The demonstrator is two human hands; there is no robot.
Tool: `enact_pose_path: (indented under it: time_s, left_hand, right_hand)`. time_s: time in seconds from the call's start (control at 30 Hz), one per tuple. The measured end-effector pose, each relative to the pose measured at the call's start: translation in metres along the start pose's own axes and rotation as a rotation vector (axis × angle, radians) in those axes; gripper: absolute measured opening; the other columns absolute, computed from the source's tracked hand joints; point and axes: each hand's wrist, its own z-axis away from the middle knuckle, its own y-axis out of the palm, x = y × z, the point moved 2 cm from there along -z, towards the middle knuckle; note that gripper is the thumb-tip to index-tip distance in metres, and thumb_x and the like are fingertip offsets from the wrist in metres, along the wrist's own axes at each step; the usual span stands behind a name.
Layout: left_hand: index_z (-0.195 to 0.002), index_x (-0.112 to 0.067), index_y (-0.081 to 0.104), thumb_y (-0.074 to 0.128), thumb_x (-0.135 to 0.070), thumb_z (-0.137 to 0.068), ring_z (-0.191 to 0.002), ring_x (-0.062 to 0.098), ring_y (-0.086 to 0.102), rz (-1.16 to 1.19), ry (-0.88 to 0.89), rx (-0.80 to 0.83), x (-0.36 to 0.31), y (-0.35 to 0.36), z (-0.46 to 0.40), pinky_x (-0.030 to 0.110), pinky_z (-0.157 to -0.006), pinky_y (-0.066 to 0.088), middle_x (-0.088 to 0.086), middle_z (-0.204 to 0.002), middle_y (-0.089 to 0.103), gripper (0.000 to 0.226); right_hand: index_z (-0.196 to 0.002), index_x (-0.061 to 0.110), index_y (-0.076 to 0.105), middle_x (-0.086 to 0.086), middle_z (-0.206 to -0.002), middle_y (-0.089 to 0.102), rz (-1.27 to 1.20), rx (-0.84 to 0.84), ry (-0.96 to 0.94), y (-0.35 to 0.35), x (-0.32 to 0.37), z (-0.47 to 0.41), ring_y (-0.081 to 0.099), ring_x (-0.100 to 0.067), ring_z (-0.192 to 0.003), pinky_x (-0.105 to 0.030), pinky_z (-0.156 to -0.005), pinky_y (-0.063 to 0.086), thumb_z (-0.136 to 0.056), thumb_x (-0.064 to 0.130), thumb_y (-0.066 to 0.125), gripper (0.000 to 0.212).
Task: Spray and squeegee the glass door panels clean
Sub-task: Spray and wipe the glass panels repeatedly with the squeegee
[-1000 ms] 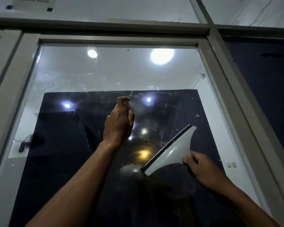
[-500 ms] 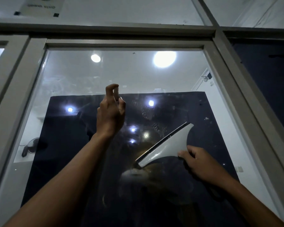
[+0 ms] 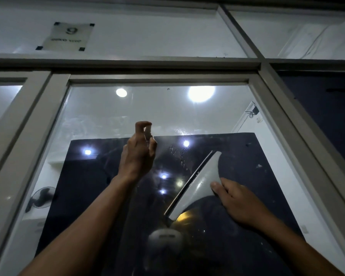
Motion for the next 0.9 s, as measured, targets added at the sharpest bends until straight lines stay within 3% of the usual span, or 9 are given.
enact_pose_path:
  time_s: [0.1, 0.2, 0.37, 0.43, 0.5, 0.53, 0.6, 0.67, 0.9]
  left_hand:
    - [-0.134, -0.022, 0.035, 0.047, -0.022, -0.102, -0.074, 0.023, 0.059, 0.026, 0.008, 0.019, 0.005, -0.003, 0.001, 0.045, -0.07, 0.052, -0.002, -0.094, 0.06, 0.034]
    - [-0.139, -0.022, 0.039, 0.047, -0.017, -0.101, -0.07, 0.004, 0.052, 0.053, 0.025, 0.021, 0.007, -0.007, 0.003, 0.033, -0.061, 0.039, -0.011, -0.08, 0.054, 0.039]
    - [-0.139, -0.028, 0.039, 0.048, -0.018, -0.099, -0.071, 0.015, 0.057, 0.082, 0.063, 0.014, 0.015, -0.022, 0.002, 0.04, -0.066, 0.05, -0.008, -0.082, 0.057, 0.042]
    - [-0.139, -0.029, 0.038, 0.048, -0.019, -0.099, -0.073, 0.019, 0.059, 0.072, 0.075, 0.025, 0.018, -0.027, 0.003, 0.042, -0.068, 0.052, -0.006, -0.086, 0.059, 0.042]
    - [-0.14, -0.029, 0.038, 0.05, -0.02, -0.099, -0.075, 0.021, 0.059, 0.061, 0.093, 0.034, 0.02, -0.032, 0.003, 0.042, -0.07, 0.053, -0.004, -0.091, 0.06, 0.043]
    - [-0.14, -0.029, 0.037, 0.05, -0.02, -0.099, -0.075, 0.022, 0.059, 0.059, 0.1, 0.031, 0.023, -0.035, 0.003, 0.042, -0.07, 0.053, -0.005, -0.092, 0.059, 0.044]
    - [-0.14, -0.031, 0.036, 0.049, -0.022, -0.099, -0.073, 0.022, 0.058, 0.059, 0.106, 0.028, 0.027, -0.039, 0.003, 0.042, -0.069, 0.053, -0.004, -0.091, 0.057, 0.043]
    - [-0.137, -0.033, 0.034, 0.047, -0.024, -0.099, -0.07, 0.02, 0.059, 0.076, 0.11, 0.033, 0.031, -0.044, 0.003, 0.043, -0.068, 0.054, -0.005, -0.086, 0.057, 0.041]
    - [-0.138, -0.029, 0.038, 0.048, -0.021, -0.1, -0.069, 0.014, 0.057, 0.114, 0.078, 0.062, 0.044, -0.058, 0.006, 0.04, -0.067, 0.052, -0.011, -0.078, 0.055, 0.04]
  right_hand:
    - [-0.07, 0.024, 0.04, 0.002, -0.083, 0.059, 0.149, -0.009, 0.012, 0.001, 0.018, -0.023, 0.058, -0.025, -0.086, -0.037, -0.073, 0.04, -0.103, 0.052, 0.029, 0.044]
    - [-0.072, 0.025, 0.036, -0.01, -0.105, 0.065, 0.256, 0.012, 0.049, 0.005, 0.031, -0.046, 0.058, -0.031, -0.1, -0.036, -0.075, 0.036, -0.105, 0.051, 0.025, 0.043]
    - [-0.079, 0.015, 0.046, -0.016, -0.104, 0.059, 0.21, 0.05, 0.11, 0.025, 0.061, -0.073, 0.059, -0.04, -0.109, -0.039, -0.08, 0.041, -0.107, 0.046, 0.024, 0.047]
    - [-0.103, 0.005, 0.059, -0.022, -0.113, 0.058, 0.12, 0.049, 0.154, 0.031, 0.076, -0.095, 0.06, -0.042, -0.109, -0.042, -0.084, 0.049, -0.107, 0.044, 0.027, 0.05]
    - [-0.124, -0.002, 0.056, -0.024, -0.12, 0.06, -0.013, 0.015, 0.202, 0.029, 0.09, -0.127, 0.061, -0.036, -0.102, -0.04, -0.087, 0.05, -0.107, 0.04, 0.031, 0.052]
    - [-0.124, -0.002, 0.057, -0.023, -0.112, 0.061, -0.095, -0.012, 0.222, 0.025, 0.095, -0.143, 0.06, -0.031, -0.09, -0.037, -0.081, 0.05, -0.106, 0.04, 0.033, 0.051]
    - [-0.105, 0.0, 0.06, -0.016, -0.086, 0.059, -0.3, -0.068, 0.286, 0.017, 0.097, -0.172, 0.053, -0.024, -0.064, -0.029, -0.061, 0.045, -0.105, 0.043, 0.039, 0.048]
    - [-0.093, 0.003, 0.055, -0.012, -0.071, 0.055, -0.443, -0.087, 0.359, 0.017, 0.089, -0.183, 0.047, -0.02, -0.05, -0.026, -0.055, 0.041, -0.102, 0.046, 0.045, 0.046]
    - [-0.113, 0.007, 0.052, -0.015, -0.074, 0.065, -0.584, -0.033, 0.492, 0.048, 0.056, -0.107, 0.061, -0.018, -0.042, -0.021, -0.039, 0.044, -0.102, 0.046, 0.047, 0.041]
